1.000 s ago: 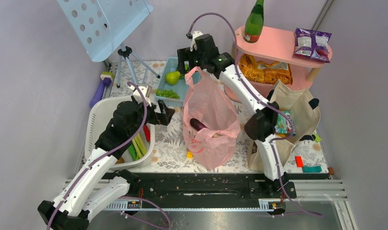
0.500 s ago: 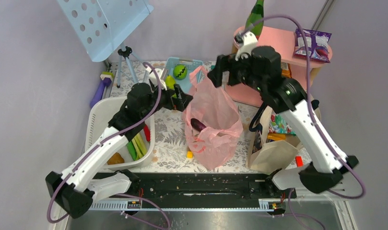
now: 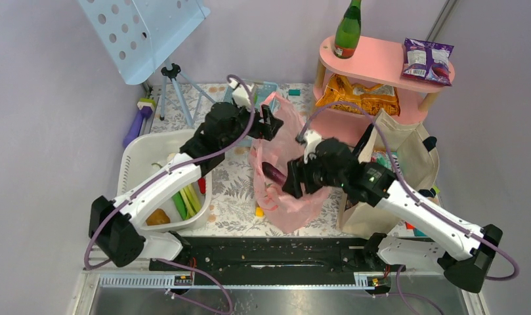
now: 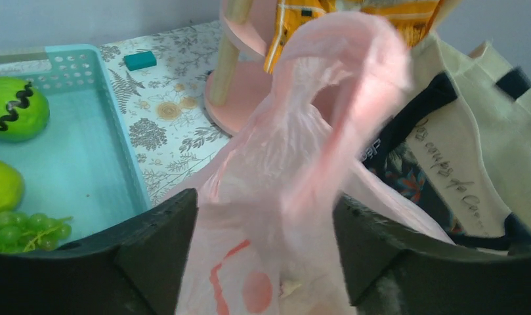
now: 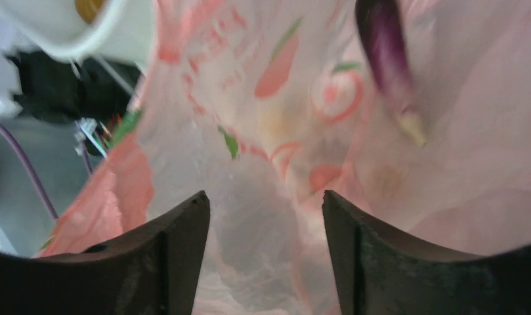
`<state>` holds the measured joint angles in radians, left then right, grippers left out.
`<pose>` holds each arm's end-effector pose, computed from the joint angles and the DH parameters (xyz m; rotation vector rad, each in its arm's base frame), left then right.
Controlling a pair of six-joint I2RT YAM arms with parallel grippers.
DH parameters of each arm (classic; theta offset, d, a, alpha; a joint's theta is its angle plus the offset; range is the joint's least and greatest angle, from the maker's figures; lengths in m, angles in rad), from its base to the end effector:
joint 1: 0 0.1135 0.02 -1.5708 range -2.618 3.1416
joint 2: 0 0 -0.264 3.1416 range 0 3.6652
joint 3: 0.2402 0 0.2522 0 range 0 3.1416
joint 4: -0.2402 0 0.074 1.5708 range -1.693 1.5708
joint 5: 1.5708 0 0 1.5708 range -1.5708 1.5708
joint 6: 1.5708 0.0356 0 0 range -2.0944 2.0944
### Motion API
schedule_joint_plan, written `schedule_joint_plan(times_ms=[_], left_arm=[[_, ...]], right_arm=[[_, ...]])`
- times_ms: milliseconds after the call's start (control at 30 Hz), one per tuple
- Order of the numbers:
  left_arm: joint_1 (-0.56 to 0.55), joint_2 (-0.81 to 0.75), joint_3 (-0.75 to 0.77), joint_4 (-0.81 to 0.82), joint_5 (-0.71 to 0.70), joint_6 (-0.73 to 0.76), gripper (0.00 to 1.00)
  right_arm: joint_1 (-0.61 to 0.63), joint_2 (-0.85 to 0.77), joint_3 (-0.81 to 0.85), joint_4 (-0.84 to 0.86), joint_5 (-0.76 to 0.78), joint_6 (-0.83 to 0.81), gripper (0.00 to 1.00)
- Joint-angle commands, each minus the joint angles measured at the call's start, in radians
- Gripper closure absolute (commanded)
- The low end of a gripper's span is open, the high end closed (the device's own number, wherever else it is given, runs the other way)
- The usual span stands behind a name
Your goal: Untie the knot of the grocery bags and take out the mixed food
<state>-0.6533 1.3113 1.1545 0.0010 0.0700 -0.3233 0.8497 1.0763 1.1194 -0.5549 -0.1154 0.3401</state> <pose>0.2461 -0.1915 0.3727 0.3468 1.7563 -0.7732 0.1502 0.1771 0.3628 -0.6237 2.1008 0.8231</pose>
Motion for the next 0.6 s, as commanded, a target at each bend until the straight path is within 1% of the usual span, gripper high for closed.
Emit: schedule_joint_plan(times_ms=[0,33,67,100,167,233,333,433,467,500,533,567], left_arm=[[-0.054,0.031,-0.004,0.116,-0.042,0.059,0.44],[-0.062,0.025,-0.018,0.115,-0.062,0.062,0.61],[-0.069,0.010,-0.036,0.115,-0.111,0.059,0.73],[-0.071,-0.011,-0.074,0.123,-0.141,0.049,0.82],[-0.070,-0.060,-0.138,0.143,-0.192,0.034,0.94],[-0.070,-0.111,-0.210,0.160,-0.202,0.010,1.00],[-0.071,-0.190,-0.323,0.199,-0.170,-0.026,1.00],[-0.070,-0.266,-0.421,0.227,-0.162,-0.057,1.00],[-0.070,-0.297,-0.442,0.221,-0.162,-0.067,0.97],[-0.071,-0.317,-0.451,0.196,-0.162,-0.072,0.87],[-0.071,-0.335,-0.450,0.161,-0.158,-0.083,0.66],[-0.071,-0.352,-0.444,0.123,-0.154,-0.101,0.40]], right_arm=[[0.097,-0.044,-0.164,-0.034,0.030,0.084,0.35],[0.118,-0.045,-0.211,-0.038,0.041,0.097,0.38],[0.144,-0.043,-0.252,-0.041,0.057,0.108,0.41],[0.169,-0.034,-0.298,-0.050,0.075,0.122,0.43],[0.219,-0.005,-0.341,-0.082,0.109,0.152,0.48],[0.267,0.029,-0.365,-0.108,0.159,0.175,0.51],[0.336,0.066,-0.390,-0.120,0.191,0.217,0.54],[0.366,0.073,-0.412,-0.110,0.213,0.244,0.53],[0.368,0.069,-0.411,-0.113,0.224,0.243,0.51],[0.369,0.064,-0.403,-0.126,0.243,0.241,0.47],[0.368,0.060,-0.390,-0.137,0.264,0.237,0.42],[0.368,0.054,-0.376,-0.148,0.290,0.232,0.36]])
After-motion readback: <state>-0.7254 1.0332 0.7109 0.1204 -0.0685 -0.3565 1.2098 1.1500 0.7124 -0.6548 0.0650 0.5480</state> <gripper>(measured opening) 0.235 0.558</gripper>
